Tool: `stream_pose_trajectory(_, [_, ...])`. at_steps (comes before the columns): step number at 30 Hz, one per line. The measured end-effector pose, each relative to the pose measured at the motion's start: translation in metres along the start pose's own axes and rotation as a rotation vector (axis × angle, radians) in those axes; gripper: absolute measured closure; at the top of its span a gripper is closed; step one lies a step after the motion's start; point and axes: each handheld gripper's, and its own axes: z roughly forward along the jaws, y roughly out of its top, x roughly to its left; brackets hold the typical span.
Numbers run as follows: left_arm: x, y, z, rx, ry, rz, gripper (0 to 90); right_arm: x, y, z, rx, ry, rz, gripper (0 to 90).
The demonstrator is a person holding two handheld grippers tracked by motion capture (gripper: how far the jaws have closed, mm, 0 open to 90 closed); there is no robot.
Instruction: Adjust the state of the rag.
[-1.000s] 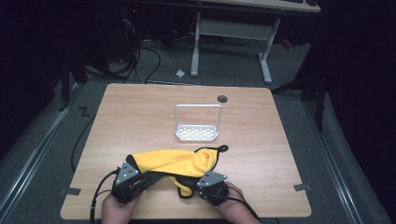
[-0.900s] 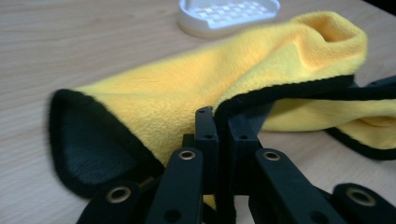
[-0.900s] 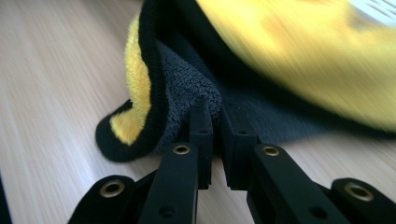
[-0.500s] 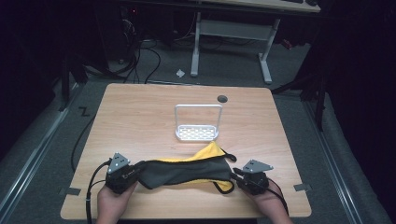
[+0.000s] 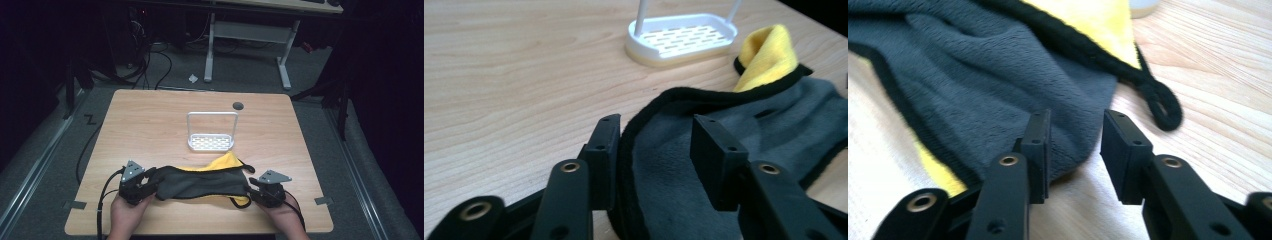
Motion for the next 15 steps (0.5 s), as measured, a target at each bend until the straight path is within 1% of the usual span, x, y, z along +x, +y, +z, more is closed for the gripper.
stream_pose_trajectory(1, [-0.002, 0.000, -0.003, -0.007, 0.000, 0.003, 54.4, -0.002, -0.001, 0.000, -0.002, -0.003, 0.016, 62.3])
stream_pose_trajectory(4, [-0.007, 0.000, -0.008, -0.014, -0.010, 0.006, 54.0, -0.006, -0.002, -0.001, -0.003, -0.006, 0.037, 60.5])
stream_pose_trajectory(5, [-0.009, -0.001, -0.009, -0.015, -0.012, 0.010, 54.0, -0.007, -0.002, -0.001, -0.004, -0.009, 0.035, 60.3])
stream_pose_trajectory(7, [-0.012, -0.002, -0.009, -0.014, -0.017, 0.019, 54.1, -0.007, -0.002, 0.000, -0.003, -0.010, 0.046, 59.9])
stream_pose_trajectory(9, [-0.014, -0.004, -0.009, -0.005, -0.023, 0.038, 55.4, -0.007, -0.003, 0.000, 0.001, -0.003, 0.058, 58.2])
stream_pose_trajectory(10, [-0.014, -0.007, -0.007, 0.013, -0.017, 0.054, 56.0, -0.007, -0.003, 0.001, 0.003, 0.003, 0.061, 56.4])
stream_pose_trajectory(11, [-0.012, -0.009, -0.004, 0.029, -0.012, 0.051, 56.0, -0.007, -0.004, 0.001, -0.001, 0.025, 0.071, 53.1])
stream_pose_trajectory(12, [-0.010, -0.011, -0.002, 0.039, -0.015, 0.040, 56.0, -0.007, -0.004, 0.003, -0.004, 0.042, 0.078, 49.1])
stream_pose_trajectory(14, [-0.003, -0.015, 0.003, 0.060, -0.023, -0.003, 56.0, -0.008, -0.004, 0.007, 0.013, 0.056, 0.109, 42.7])
stream_pose_trajectory(15, [0.000, -0.017, 0.005, 0.073, -0.024, -0.013, 55.9, -0.008, -0.005, 0.010, 0.024, 0.058, 0.126, 41.6])
